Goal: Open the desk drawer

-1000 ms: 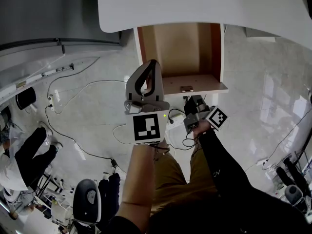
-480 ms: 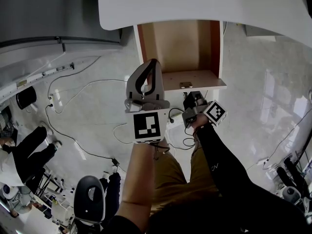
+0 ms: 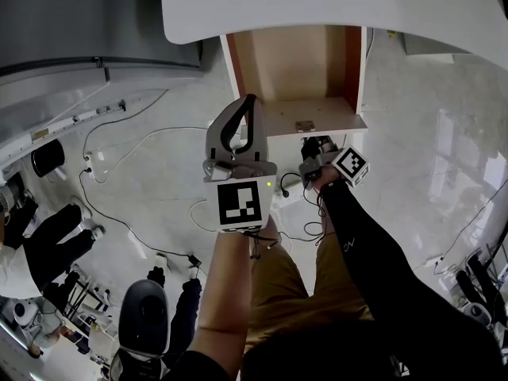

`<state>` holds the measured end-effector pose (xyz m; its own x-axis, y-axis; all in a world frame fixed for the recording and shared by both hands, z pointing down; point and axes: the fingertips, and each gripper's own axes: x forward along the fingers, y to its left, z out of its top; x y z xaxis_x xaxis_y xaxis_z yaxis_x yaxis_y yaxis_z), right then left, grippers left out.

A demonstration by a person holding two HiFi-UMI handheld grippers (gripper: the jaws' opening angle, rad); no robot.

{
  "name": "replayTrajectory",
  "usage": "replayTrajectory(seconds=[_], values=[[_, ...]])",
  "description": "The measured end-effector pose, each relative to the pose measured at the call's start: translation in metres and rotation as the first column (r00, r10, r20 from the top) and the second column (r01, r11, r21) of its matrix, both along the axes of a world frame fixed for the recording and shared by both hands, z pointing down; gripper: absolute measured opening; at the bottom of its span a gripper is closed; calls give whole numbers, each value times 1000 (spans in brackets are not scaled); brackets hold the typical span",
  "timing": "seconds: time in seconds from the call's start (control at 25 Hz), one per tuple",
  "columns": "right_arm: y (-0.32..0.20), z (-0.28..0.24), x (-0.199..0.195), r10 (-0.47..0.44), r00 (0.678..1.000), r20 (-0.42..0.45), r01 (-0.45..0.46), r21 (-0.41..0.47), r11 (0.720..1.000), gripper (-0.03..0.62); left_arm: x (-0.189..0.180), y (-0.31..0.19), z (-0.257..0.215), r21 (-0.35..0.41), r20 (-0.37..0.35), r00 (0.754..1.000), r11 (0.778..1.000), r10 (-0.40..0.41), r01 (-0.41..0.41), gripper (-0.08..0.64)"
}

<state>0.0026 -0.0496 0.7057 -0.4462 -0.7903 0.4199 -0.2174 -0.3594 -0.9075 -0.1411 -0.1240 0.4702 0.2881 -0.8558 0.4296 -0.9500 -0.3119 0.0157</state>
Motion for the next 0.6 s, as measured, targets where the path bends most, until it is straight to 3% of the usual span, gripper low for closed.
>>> replayTrajectory(seconds=[0.44, 0.6], values=[[2, 3, -1, -8, 998, 69, 9, -12, 1000, 32, 3, 4, 5, -5, 5, 1000, 1000, 13, -13, 9], [2, 5, -4, -48, 999, 23, 49, -27, 998, 96, 0, 0, 8, -5, 7, 1000, 1000, 22, -21, 8]])
